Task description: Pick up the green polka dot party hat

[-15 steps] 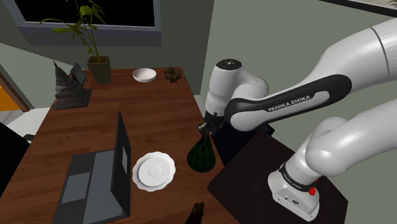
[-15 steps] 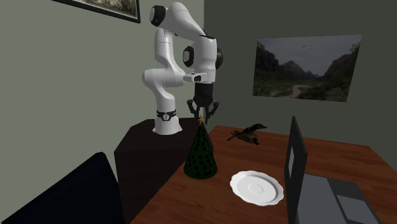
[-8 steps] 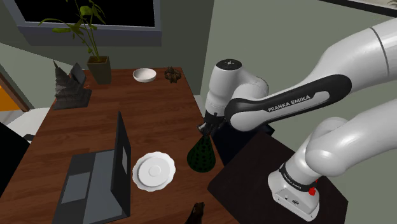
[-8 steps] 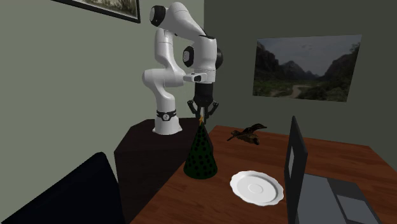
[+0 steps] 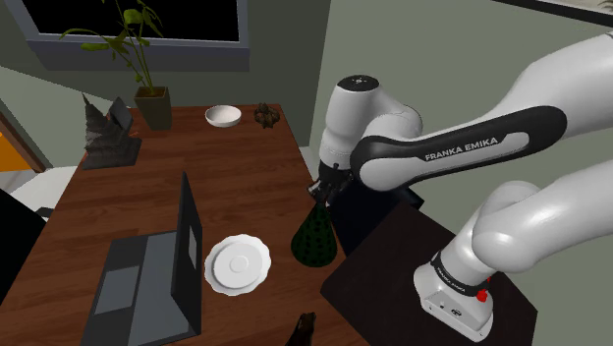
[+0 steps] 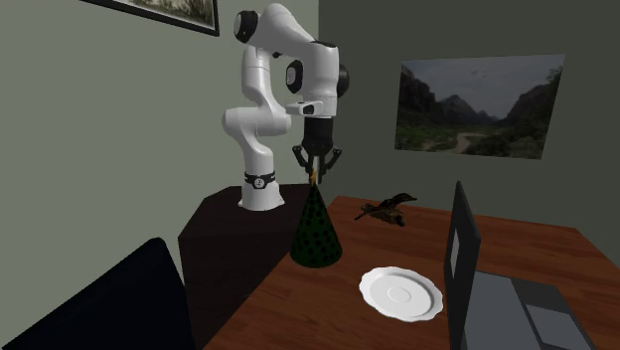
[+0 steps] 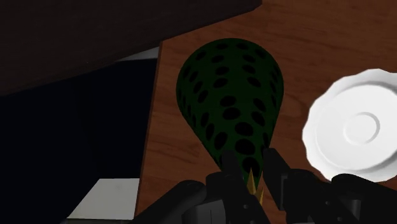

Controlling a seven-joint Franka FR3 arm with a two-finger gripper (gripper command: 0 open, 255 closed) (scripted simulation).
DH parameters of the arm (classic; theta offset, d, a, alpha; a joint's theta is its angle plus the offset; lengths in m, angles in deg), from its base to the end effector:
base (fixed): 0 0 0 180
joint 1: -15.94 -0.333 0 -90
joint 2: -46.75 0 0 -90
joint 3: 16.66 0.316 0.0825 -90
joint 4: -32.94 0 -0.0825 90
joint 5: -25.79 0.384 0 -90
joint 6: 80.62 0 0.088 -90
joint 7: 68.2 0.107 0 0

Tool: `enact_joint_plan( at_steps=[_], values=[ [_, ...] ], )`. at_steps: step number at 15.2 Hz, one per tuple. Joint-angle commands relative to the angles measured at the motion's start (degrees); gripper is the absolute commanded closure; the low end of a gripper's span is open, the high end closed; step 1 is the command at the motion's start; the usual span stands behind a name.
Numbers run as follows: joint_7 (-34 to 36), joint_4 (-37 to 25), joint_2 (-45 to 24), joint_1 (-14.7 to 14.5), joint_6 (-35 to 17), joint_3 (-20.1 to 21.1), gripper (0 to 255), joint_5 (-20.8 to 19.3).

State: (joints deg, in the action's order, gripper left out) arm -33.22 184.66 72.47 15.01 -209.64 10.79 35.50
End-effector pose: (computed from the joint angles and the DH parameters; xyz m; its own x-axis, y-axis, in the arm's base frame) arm 0.3469 0.1837 0.3733 0.9648 -0.2569 0.0570 -0.2594 -0.9648 0.0431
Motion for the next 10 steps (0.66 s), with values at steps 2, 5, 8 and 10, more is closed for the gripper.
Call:
enact_joint_plan(
  at_steps=[2, 5, 8, 10],
  values=[
    [-0.4, -1.4, 1.4, -0.1, 2.7, -0.6, 255, 0.1],
    [-0.7, -2.8, 2.8, -0.3, 5.4, -1.3, 255, 0.1],
    [-1.0, -4.4, 3.9, -0.3, 8.1, -1.8, 255, 0.0],
    [-1.0, -4.4, 4.0, -0.3, 8.2, -1.9, 255, 0.0]
  ],
)
